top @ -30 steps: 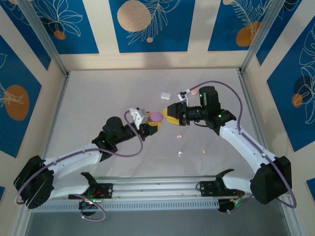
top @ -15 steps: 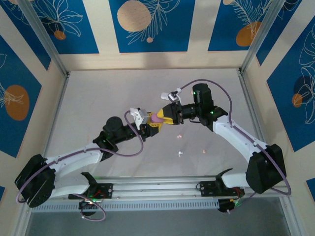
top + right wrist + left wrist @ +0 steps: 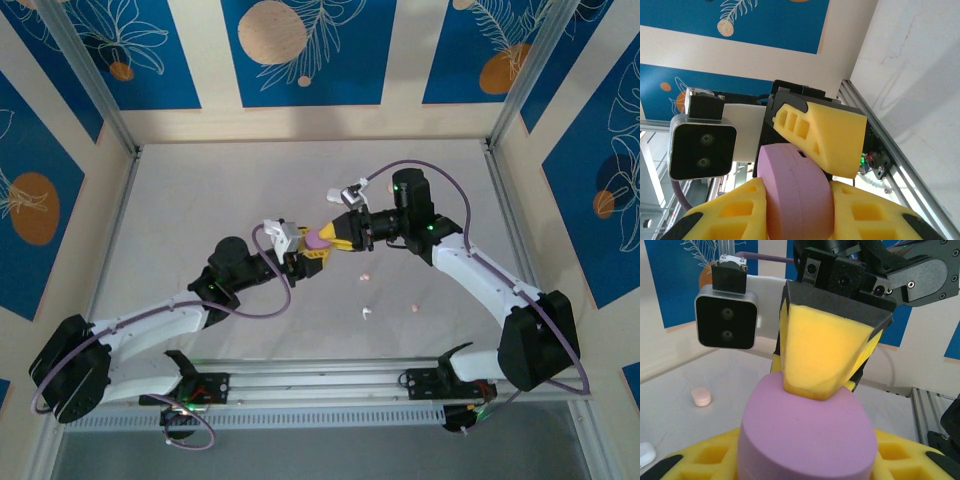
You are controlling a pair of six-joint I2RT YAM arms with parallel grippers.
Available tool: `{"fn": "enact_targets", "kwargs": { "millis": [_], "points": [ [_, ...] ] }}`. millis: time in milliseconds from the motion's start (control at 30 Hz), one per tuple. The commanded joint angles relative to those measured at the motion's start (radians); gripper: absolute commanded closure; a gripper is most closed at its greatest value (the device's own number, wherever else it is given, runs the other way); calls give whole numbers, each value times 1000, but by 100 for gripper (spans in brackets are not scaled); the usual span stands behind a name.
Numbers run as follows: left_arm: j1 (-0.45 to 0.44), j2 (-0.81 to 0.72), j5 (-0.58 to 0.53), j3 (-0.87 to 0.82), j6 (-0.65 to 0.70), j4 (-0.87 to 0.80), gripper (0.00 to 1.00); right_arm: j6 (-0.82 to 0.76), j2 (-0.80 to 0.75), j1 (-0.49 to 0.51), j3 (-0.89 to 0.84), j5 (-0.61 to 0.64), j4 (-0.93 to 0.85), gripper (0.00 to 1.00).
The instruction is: Insert the wireless bluetooth earbuds into the charging case
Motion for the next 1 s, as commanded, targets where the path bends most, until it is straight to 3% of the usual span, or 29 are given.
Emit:
{"fn": "enact_targets", "kwargs": {
  "millis": [0,200,300,500,667,800,967],
  "points": [
    [-12,-12,-33,34,17,-35,53,-4,-13,10,20,11,-19,82],
    [-12,-38,-75,23,38,-80,45,50,-17,-2,2,74,32,85],
    [-12,-61,-104,17,60,-122,33,61,-12,-17,-7,109,42,85],
    [-11,-200,-304,-29,80,-223,25,5,47,-59,-20,340,-44,83],
    [-11,-339,-465,13,54,-441,21,-141,300,-33,150,441,-176,83],
    [-11,-378,-494,88,47,-636,18,-184,518,11,328,490,-254,84],
    [-10,-413,-504,97,39,-692,16,-269,757,86,615,594,-445,83]
  ]
}}
